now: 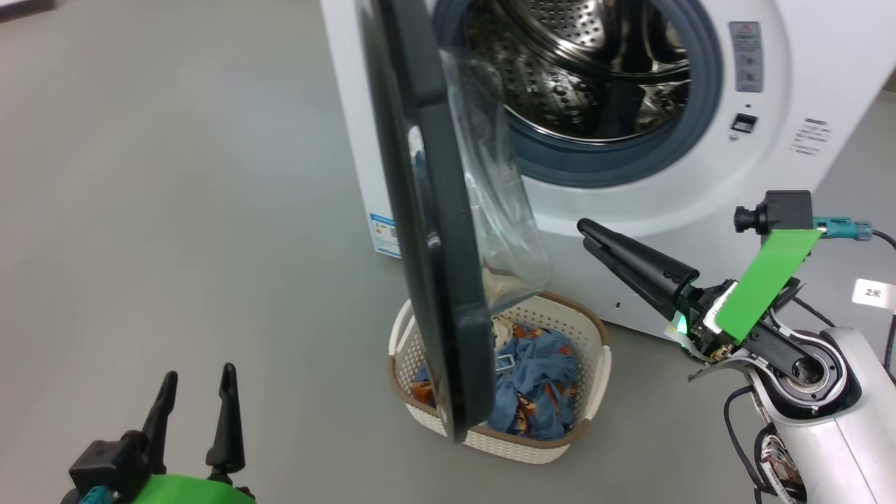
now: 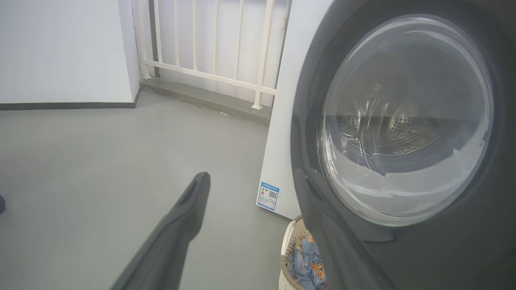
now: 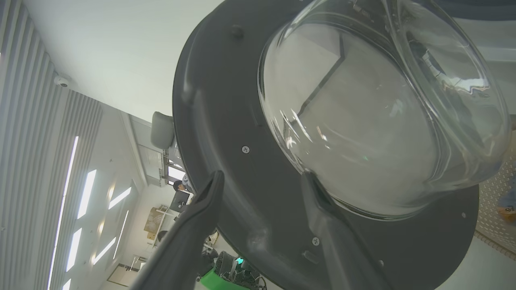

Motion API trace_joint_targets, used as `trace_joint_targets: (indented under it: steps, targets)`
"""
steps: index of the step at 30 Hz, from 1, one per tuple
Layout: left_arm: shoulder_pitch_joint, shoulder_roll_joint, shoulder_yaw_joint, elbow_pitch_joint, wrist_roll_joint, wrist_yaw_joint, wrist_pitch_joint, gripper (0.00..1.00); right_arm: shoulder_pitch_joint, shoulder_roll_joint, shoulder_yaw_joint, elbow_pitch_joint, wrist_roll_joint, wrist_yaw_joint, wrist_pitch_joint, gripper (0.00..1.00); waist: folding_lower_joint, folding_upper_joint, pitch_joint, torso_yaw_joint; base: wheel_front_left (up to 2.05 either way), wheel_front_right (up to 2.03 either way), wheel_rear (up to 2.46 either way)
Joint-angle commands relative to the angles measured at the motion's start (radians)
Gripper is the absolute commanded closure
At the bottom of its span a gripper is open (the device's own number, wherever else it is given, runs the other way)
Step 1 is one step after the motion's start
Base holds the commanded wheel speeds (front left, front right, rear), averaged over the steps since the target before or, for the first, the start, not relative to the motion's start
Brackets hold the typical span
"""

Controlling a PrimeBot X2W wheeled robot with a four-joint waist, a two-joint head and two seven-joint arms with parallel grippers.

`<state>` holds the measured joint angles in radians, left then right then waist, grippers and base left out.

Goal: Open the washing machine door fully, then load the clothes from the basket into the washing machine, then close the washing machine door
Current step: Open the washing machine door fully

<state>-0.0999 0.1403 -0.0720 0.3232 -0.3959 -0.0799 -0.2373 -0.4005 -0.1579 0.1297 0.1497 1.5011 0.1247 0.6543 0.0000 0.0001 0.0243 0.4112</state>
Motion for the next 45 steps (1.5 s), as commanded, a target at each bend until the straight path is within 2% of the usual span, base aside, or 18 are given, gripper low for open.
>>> trace_joint_targets:
  steps: [1, 5, 12, 21, 28, 36, 39, 44, 45]
  targets:
    - [-0.04, 0.024, 0.028, -0.033, -0.006, -0.004, -0.002, 0.0, 0.001, -0.005, 0.016, -0.042, -0.022, 0.006, -0.021, 0.0, 0.0, -0.0001, 0.002, -0.04, 0.0, 0.0, 0.0]
    - [-0.042, 0.03, 0.027, -0.037, -0.01, -0.005, -0.003, 0.0, 0.033, -0.036, 0.048, -0.107, -0.107, 0.006, -0.12, 0.0, 0.0, -0.0001, 0.007, -0.087, 0.0, 0.0, 0.0]
    - [-0.043, 0.038, 0.023, -0.048, -0.008, 0.0, -0.004, 0.0, 0.075, -0.104, 0.114, -0.151, -0.235, 0.006, -0.36, 0.0, 0.0, -0.0001, 0.008, -0.176, 0.0, 0.0, 0.0]
    - [-0.035, 0.047, 0.017, -0.058, -0.005, 0.004, -0.008, 0.0, 0.117, -0.195, 0.207, -0.134, -0.386, 0.006, -0.662, 0.0, 0.0, -0.0001, 0.006, -0.275, 0.0, 0.0, 0.0]
    - [-0.027, 0.05, 0.019, -0.065, -0.006, 0.011, -0.012, 0.0, 0.154, -0.245, 0.251, -0.074, -0.462, 0.006, -0.837, 0.0, 0.0, -0.0001, 0.005, -0.333, 0.0, 0.0, 0.0]
    - [-0.006, 0.053, 0.022, -0.085, -0.008, 0.022, -0.014, 0.0, 0.198, -0.245, 0.202, 0.006, -0.57, 0.006, -0.912, 0.0, 0.0, -0.0001, 0.001, -0.376, 0.0, 0.0, 0.0]
    - [0.0, 0.055, 0.022, -0.091, -0.01, 0.025, -0.015, 0.0, 0.216, -0.226, 0.164, 0.03, -0.645, 0.006, -0.915, 0.0, 0.0, -0.0001, 0.0, -0.387, 0.0, 0.0, 0.0]
    - [0.013, 0.056, 0.023, -0.108, -0.011, 0.033, -0.016, 0.0, 0.251, -0.172, 0.057, 0.05, -0.839, 0.006, -0.916, 0.0, 0.0, -0.0001, 0.0, -0.401, 0.0, 0.0, 0.0]
    - [0.013, 0.056, 0.023, -0.108, -0.011, 0.033, -0.016, 0.0, 0.251, -0.172, 0.057, 0.05, -0.839, 0.006, -0.916, 0.0, 0.0, -0.0001, 0.0, -0.401, 0.0, 0.0, 0.0]
